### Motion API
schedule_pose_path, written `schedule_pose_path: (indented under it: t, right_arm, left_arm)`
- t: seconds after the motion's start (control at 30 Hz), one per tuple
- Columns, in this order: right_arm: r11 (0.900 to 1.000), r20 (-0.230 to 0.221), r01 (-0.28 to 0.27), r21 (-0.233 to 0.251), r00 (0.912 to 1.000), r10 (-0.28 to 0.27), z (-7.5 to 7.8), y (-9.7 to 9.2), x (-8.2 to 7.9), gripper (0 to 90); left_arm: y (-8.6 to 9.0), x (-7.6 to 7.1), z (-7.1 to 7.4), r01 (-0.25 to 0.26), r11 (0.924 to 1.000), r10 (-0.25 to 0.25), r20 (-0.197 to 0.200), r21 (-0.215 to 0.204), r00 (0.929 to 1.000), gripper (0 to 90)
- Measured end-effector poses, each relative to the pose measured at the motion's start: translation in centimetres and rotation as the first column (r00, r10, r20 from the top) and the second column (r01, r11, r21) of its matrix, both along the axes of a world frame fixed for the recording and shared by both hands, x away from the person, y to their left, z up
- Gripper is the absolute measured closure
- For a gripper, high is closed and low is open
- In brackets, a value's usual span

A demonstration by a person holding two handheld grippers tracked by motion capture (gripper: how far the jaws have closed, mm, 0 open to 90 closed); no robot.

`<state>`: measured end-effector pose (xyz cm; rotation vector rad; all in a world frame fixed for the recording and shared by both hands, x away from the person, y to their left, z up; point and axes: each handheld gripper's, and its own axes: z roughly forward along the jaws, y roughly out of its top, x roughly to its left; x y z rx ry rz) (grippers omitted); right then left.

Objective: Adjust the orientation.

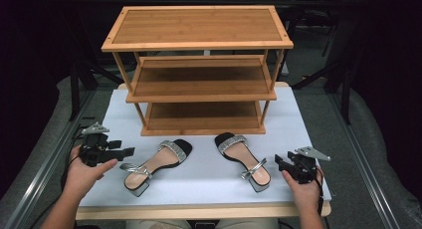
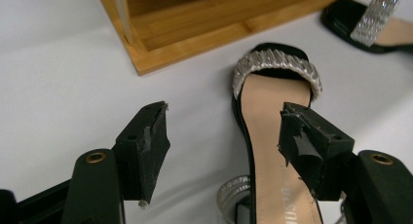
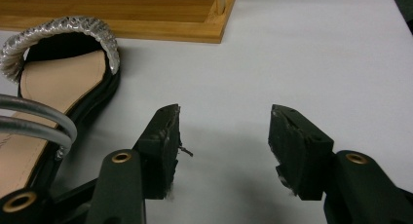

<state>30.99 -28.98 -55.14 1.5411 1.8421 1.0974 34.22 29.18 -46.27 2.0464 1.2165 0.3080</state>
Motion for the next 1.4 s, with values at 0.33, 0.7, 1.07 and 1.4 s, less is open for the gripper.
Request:
schedule_pose_path:
  t: [0.33,0.7,1.07,1.4]
  right_arm:
    - [1.0000,-0.005,0.001,0.001,1.0000,-0.001,0.0,0.0,-0.1,45.0]
    - [1.0000,-0.009,0.000,0.006,1.0000,0.000,0.0,-0.1,0.0,44.9]
    - [0.9999,0.001,-0.004,0.016,1.0000,0.004,-0.1,0.0,0.0,44.9]
    - [0.9999,-0.015,-0.006,0.008,0.9999,0.006,-0.1,-0.1,0.0,44.9]
  left_arm:
    - [-2.4,1.4,0.4,0.088,0.9934,-0.078,-0.138,0.073,0.9874,36.3]
    - [-4.8,3.0,0.5,0.199,0.9596,-0.132,-0.308,0.199,0.9423,34.3]
    - [-7.4,4.1,-1.0,0.270,0.9226,-0.131,-0.434,0.276,0.8912,30.6]
    - [-8.4,4.5,-2.7,0.314,0.9013,-0.139,-0.489,0.298,0.8613,29.4]
